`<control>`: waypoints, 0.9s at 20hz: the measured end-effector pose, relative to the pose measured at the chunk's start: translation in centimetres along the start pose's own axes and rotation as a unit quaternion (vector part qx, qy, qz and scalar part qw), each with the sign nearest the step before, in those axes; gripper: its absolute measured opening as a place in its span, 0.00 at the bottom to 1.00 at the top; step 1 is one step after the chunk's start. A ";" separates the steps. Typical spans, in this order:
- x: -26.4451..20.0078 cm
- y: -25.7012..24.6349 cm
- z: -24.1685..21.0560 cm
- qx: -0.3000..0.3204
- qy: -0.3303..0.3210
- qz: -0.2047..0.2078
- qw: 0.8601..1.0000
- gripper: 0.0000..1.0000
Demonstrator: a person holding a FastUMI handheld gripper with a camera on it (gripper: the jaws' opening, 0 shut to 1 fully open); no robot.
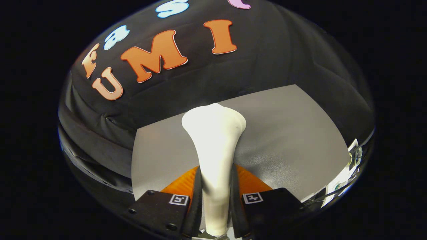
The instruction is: Iron the clothes twice with a garment steamer, once on the left side and once on the right side.
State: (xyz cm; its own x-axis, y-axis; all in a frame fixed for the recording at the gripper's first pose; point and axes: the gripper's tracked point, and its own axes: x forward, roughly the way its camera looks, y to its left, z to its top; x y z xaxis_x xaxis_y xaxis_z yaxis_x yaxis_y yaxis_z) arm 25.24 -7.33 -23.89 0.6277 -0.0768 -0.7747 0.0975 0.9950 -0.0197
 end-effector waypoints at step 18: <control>-13.8 10.0 -3.7 -0.052 -0.125 0.012 0.991 0.45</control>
State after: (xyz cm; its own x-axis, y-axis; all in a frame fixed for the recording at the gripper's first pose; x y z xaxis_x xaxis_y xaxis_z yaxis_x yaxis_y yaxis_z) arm 14.75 3.91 -15.74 0.8020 -0.0533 -0.5949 0.0082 0.9969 -0.0782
